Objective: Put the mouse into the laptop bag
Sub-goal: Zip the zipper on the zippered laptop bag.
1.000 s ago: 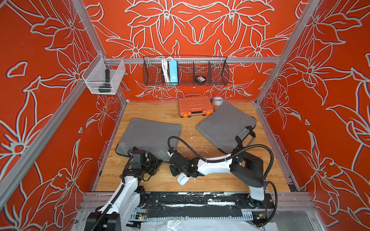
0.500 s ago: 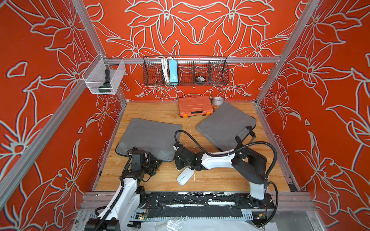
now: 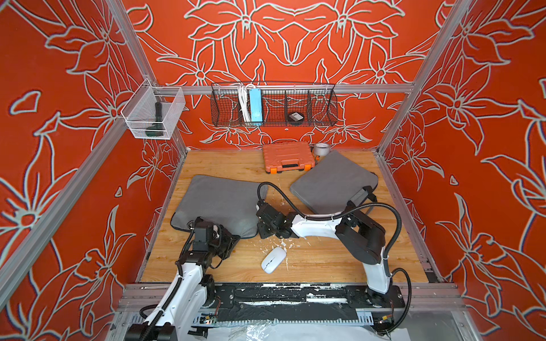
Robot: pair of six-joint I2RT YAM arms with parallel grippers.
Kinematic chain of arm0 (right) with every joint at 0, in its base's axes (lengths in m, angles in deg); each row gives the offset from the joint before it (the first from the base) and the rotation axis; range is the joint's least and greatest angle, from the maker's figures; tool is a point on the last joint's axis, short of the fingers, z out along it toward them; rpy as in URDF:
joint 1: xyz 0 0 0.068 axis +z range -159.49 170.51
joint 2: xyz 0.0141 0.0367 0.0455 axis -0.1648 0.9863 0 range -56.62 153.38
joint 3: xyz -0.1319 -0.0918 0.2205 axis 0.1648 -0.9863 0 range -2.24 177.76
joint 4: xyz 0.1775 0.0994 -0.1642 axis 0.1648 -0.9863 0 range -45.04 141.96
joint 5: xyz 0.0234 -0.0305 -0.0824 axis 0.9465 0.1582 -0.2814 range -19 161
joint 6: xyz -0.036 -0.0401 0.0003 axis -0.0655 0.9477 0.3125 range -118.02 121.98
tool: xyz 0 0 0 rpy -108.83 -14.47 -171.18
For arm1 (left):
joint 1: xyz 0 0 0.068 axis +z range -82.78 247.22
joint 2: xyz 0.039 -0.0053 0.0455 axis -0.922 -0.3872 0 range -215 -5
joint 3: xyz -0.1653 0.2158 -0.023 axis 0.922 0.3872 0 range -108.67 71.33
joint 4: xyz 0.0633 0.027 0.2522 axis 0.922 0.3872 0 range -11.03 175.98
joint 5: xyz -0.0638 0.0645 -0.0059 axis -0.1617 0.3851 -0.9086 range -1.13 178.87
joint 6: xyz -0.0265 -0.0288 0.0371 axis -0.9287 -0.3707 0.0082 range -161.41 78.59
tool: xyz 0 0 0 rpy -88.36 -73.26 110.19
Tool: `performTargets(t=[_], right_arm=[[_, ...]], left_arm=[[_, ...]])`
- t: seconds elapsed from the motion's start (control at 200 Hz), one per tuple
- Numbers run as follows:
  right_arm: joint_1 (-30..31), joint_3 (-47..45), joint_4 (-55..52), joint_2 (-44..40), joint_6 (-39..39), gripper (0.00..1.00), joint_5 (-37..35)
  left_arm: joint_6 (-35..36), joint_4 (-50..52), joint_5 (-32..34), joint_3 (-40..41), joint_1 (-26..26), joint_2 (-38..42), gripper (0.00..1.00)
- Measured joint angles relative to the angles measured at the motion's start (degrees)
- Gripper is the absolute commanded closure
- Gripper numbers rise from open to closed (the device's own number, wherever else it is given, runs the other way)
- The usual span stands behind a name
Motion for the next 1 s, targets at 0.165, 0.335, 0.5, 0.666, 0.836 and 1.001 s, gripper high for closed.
performTargets(t=[0.165,0.335,0.5,0.666,0.836,1.001], right_arm=[[-0.3,4.7,-3.9,2.4,-0.2,1.0,-0.7],[-2.8,8.1,-5.7,4.4,-0.4,1.0,-1.9],[-7.5,18.9,-12.0,10.4,-0.3,1.0,-2.8],[-11.1,39.3,-20.6,21.7,0.1,0.81,-2.8],[-13.0,58.7,-30.0,31.6,2.7,0.53,0.3],[-12.7,63.8,-37.3,31.3,6.2,0.39,0.1]], left_arm=[[0.2,-1.0,0.1,0.0,0.1,-0.2,0.83],[2.0,2.7,0.9,-1.9,0.1,-1.7,0.19],[4.8,6.1,2.9,-4.8,0.5,-0.7,0.16],[8.0,3.1,3.4,-4.1,0.8,2.1,0.1],[10.6,-6.2,1.1,-3.0,0.9,2.0,0.09],[11.4,-16.5,0.2,-3.1,-1.0,-5.0,0.11]])
